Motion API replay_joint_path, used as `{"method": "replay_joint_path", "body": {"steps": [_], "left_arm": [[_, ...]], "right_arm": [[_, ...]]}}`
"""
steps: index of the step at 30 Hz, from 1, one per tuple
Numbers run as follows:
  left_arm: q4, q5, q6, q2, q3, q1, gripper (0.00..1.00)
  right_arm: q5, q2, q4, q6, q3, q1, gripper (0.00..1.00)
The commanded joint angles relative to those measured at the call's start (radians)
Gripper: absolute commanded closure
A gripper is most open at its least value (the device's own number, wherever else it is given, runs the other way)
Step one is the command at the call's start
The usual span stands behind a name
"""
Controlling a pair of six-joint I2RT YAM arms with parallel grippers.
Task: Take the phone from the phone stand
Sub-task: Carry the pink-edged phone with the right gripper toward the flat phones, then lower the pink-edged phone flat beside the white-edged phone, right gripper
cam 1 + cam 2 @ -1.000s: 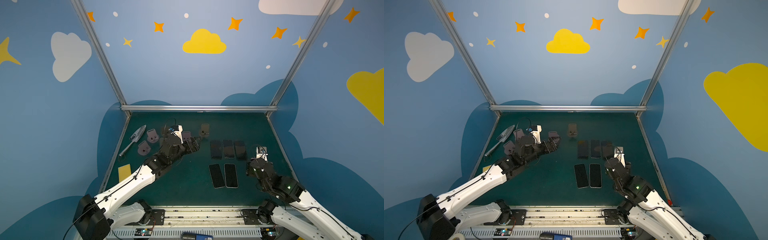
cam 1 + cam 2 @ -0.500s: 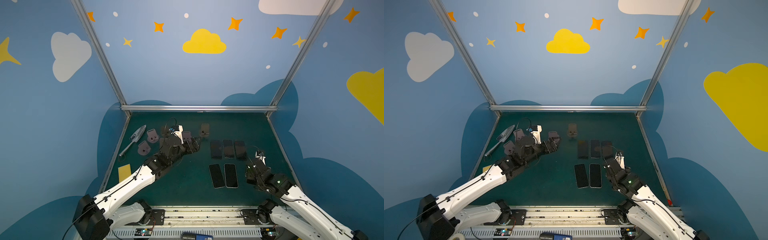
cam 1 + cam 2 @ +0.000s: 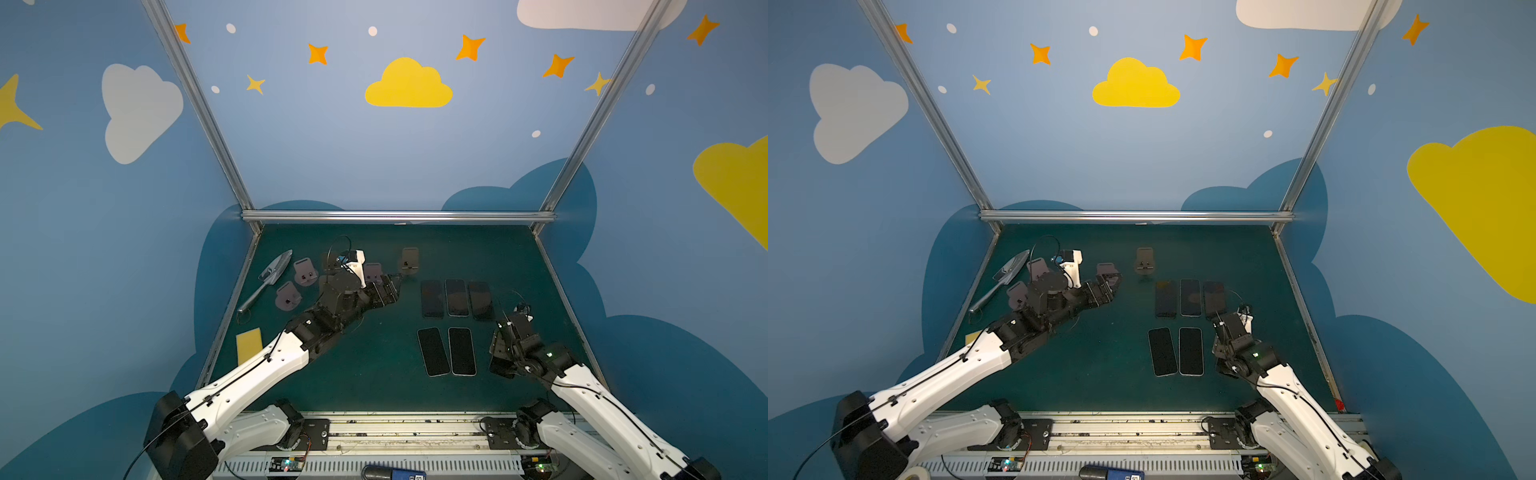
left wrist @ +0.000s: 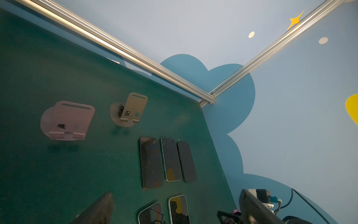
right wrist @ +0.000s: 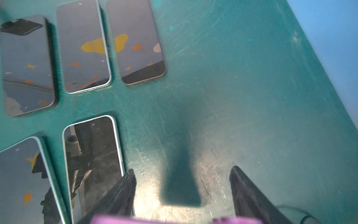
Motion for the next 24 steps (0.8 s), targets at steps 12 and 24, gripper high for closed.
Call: {"method": "replay_joint_path", "body": {"steps": [12, 24], "left_arm": [[0.011, 0.003, -0.006, -0.009, 0.003, 0.000, 0.00], [0.009, 0.000, -0.004, 0.013, 0.003, -0.001, 0.00]], "right_arm": [[-0.094, 0.149, 0.104, 0.000, -0.009, -0.064, 0.41], [-0.171, 0.241, 0.168, -0.007, -0.015, -0.098, 0.39]]}}
